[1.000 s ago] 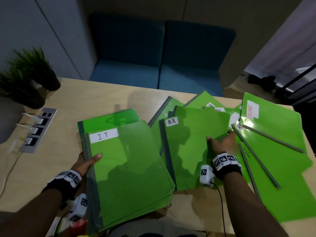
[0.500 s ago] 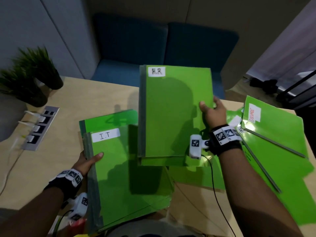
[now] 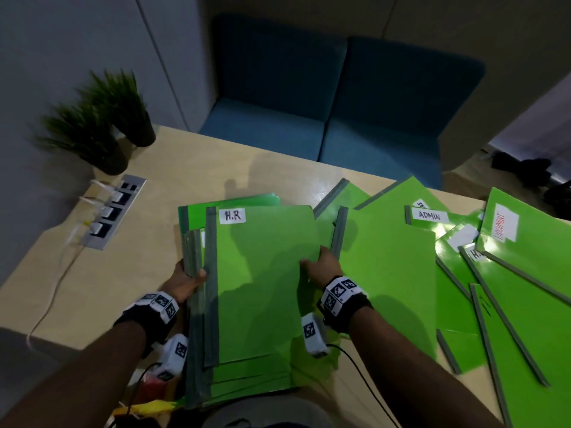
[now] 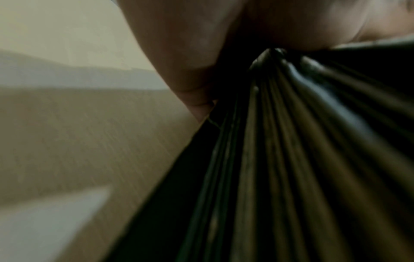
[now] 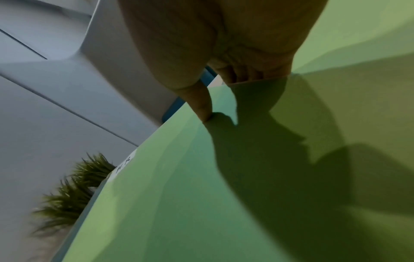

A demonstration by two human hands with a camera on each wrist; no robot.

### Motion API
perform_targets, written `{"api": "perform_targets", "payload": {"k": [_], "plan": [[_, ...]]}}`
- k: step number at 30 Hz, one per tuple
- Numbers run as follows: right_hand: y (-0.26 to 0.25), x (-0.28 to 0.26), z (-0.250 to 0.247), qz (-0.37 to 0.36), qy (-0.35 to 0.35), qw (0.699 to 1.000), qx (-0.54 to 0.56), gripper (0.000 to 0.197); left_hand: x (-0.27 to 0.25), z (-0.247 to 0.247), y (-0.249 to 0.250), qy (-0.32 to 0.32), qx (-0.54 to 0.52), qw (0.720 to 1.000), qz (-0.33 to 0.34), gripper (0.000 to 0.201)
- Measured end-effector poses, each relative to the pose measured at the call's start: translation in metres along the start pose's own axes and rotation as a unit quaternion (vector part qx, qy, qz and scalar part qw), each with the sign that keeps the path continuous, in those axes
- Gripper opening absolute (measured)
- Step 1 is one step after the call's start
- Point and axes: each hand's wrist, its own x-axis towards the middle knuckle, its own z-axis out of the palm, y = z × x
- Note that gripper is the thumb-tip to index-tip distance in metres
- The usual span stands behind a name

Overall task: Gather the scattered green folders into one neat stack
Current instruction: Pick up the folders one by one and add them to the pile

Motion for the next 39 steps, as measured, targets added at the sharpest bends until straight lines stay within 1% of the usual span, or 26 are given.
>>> {"api": "perform_targets", "payload": {"k": [1,3,4,5,7,8,9,12,14,16,17,18,19,20,21,22,23,25,27,28,30,32,34,36,38,39], "plan": [[-0.001,-0.001,0.003,0.005,-0.015,1.0,-0.017,0.045,0.005,-0.002,-0.006,-0.002,0.003,1.0,0.004,0.156],[0.002,-0.002,0.007,-0.005,-0.038,0.998,-0.05,0.046,0.002,-0.005,-0.005,-0.002,-0.005,1.0,-0.014,0.155],[0.004,-0.002,0.008,-0.012,-0.043,0.997,-0.061,0.047,-0.009,-0.005,0.007,-0.013,-0.035,0.999,-0.031,0.149],[0.005,-0.004,0.008,-0.014,-0.045,0.997,-0.064,0.05,-0.018,-0.001,0.019,-0.021,-0.068,0.996,-0.057,0.135],[0.008,-0.007,0.007,-0.02,-0.045,0.997,-0.065,0.057,-0.02,0.004,0.022,-0.033,-0.132,0.986,-0.093,0.109],[0.009,-0.008,0.006,-0.026,-0.044,0.996,-0.069,0.06,-0.019,0.005,0.022,-0.036,-0.158,0.982,-0.099,0.106],[0.009,-0.009,0.005,-0.03,-0.045,0.995,-0.078,0.062,-0.019,0.005,0.024,-0.037,-0.17,0.98,-0.098,0.11],[0.007,-0.01,0.006,-0.036,-0.045,0.991,-0.122,0.07,-0.013,0.002,0.013,-0.029,-0.187,0.978,-0.088,0.142],[0.007,-0.008,0.008,-0.038,-0.054,0.986,-0.15,0.079,-0.013,0.001,0.012,-0.028,-0.167,0.982,-0.085,0.14],[0.01,-0.005,0.009,-0.051,-0.071,0.981,-0.172,0.083,-0.014,0.001,0.015,-0.034,-0.141,0.985,-0.095,0.126],[0.013,-0.003,0.007,-0.06,-0.084,0.979,-0.179,0.082,-0.012,0.0,0.014,-0.03,-0.134,0.986,-0.098,0.116],[0.015,-0.001,0.002,-0.071,-0.1,0.977,-0.176,0.079,-0.01,-0.001,0.012,-0.03,-0.126,0.987,-0.095,0.115],[0.018,0.001,-0.005,-0.086,-0.11,0.976,-0.166,0.073,-0.007,-0.003,0.009,-0.028,-0.111,0.989,-0.092,0.122],[0.025,0.006,-0.016,-0.102,-0.101,0.979,-0.147,0.066,-0.001,-0.006,0.001,-0.024,-0.103,0.991,-0.086,0.133],[0.032,0.01,-0.03,-0.111,-0.066,0.984,-0.121,0.058,0.004,-0.008,-0.004,-0.023,-0.092,0.992,-0.087,0.142],[0.044,0.015,-0.048,-0.115,-0.001,0.988,-0.101,0.052,0.01,-0.011,-0.012,-0.023,-0.089,0.992,-0.089,0.143],[0.059,0.02,-0.067,-0.1,0.082,0.986,-0.102,0.049,0.009,-0.01,-0.009,-0.021,-0.087,0.991,-0.099,0.137],[0.099,0.023,-0.109,-0.013,0.22,0.966,-0.137,0.052,-0.003,-0.001,0.002,-0.015,-0.111,0.989,-0.102,0.107],[0.143,0.018,-0.145,0.096,0.291,0.94,-0.148,0.06,0.001,0.007,0.0,-0.006,-0.13,0.987,-0.091,0.083],[0.165,0.012,-0.16,0.139,0.309,0.93,-0.145,0.063,0.002,0.009,-0.001,-0.003,-0.136,0.987,-0.091,0.076],[0.208,0.0,-0.183,0.198,0.319,0.916,-0.144,0.065,0.003,0.009,-0.002,-0.001,-0.144,0.986,-0.088,0.071],[0.243,-0.014,-0.195,0.221,0.299,0.917,-0.142,0.066,0.008,0.008,-0.005,0.007,-0.142,0.986,-0.089,0.072],[0.264,-0.025,-0.198,0.206,0.277,0.926,-0.151,0.064,0.01,0.006,-0.006,0.01,-0.152,0.984,-0.092,0.077],[0.265,-0.03,-0.197,0.18,0.272,0.925,-0.195,0.063,0.01,0.006,-0.006,0.013,-0.154,0.984,-0.089,0.081],[0.254,-0.031,-0.192,0.141,0.27,0.925,-0.229,0.06,0.01,0.007,-0.006,0.013,-0.15,0.984,-0.089,0.069],[0.246,-0.032,-0.188,0.123,0.264,0.931,-0.22,0.058,0.009,0.008,-0.006,0.024,-0.151,0.985,-0.082,0.064]]}}
